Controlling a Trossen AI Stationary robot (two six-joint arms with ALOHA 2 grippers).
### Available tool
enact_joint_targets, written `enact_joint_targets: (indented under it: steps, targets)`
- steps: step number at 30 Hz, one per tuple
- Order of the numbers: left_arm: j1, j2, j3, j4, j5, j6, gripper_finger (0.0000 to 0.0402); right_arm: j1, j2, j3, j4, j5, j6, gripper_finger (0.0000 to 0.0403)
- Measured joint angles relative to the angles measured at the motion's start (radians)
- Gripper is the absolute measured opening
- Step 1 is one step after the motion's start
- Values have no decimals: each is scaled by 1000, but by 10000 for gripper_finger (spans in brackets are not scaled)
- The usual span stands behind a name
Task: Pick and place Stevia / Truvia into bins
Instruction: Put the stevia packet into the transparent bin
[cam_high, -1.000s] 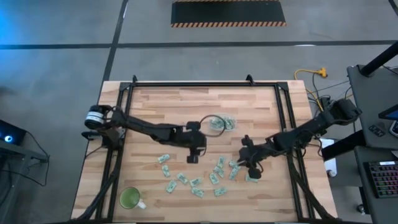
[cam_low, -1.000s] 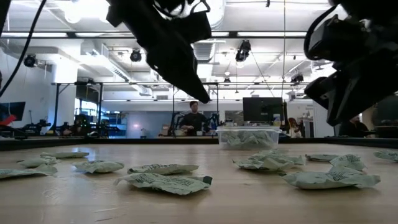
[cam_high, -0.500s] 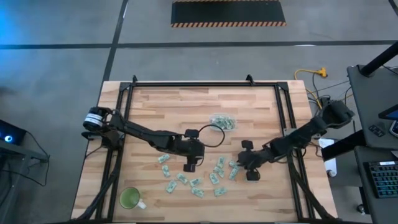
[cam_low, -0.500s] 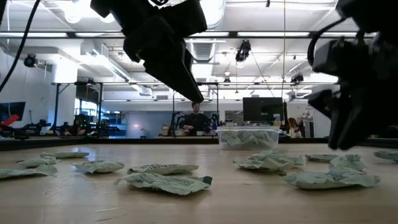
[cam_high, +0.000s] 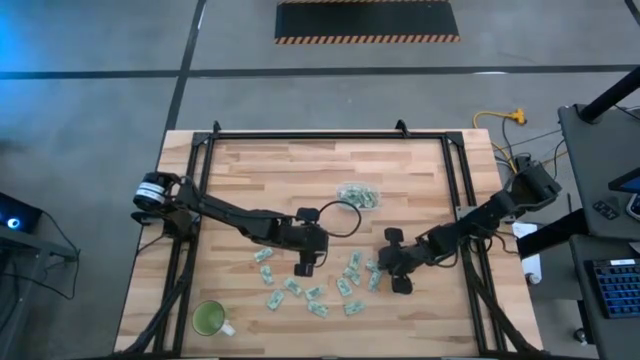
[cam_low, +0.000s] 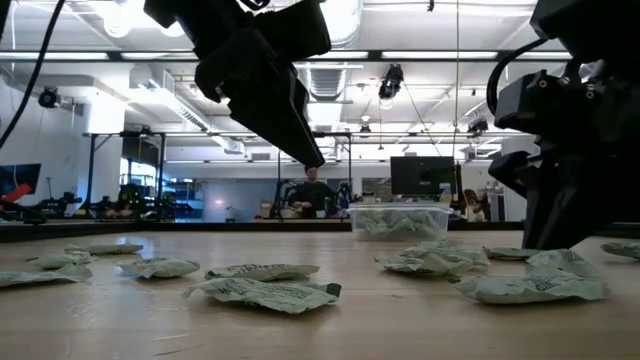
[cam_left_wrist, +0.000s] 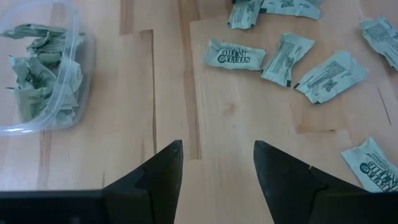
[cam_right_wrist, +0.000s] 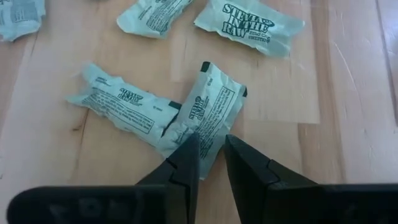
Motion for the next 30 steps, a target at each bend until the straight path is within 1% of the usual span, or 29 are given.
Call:
enact_joint_targets:
  steps: [9,11,15,17,23,26,30]
  targets:
    - [0,0,0,-1,-1,1,180,-2,-4,0,-110,182,53,68]
    - [0,0,0,0,-2,1,180,-2,-4,-1,-120,203,60,68]
    - [0,0,0,0,-3,2,180,-2,-4,-1,-120,204,60,66]
    - [0,0,0,-1,-3,2,180,-2,-4,-1,-120,200,60,59]
    - [0,0,-1,-1,-3,2,180,-2,-4,-1,-119,170,60,13]
    - [0,0,-1,-1,-3,2,180,-4,-4,2,-122,153,54,9]
    - [0,0,-2,-1,-3,2,180,-4,-13,24,-141,155,5,9]
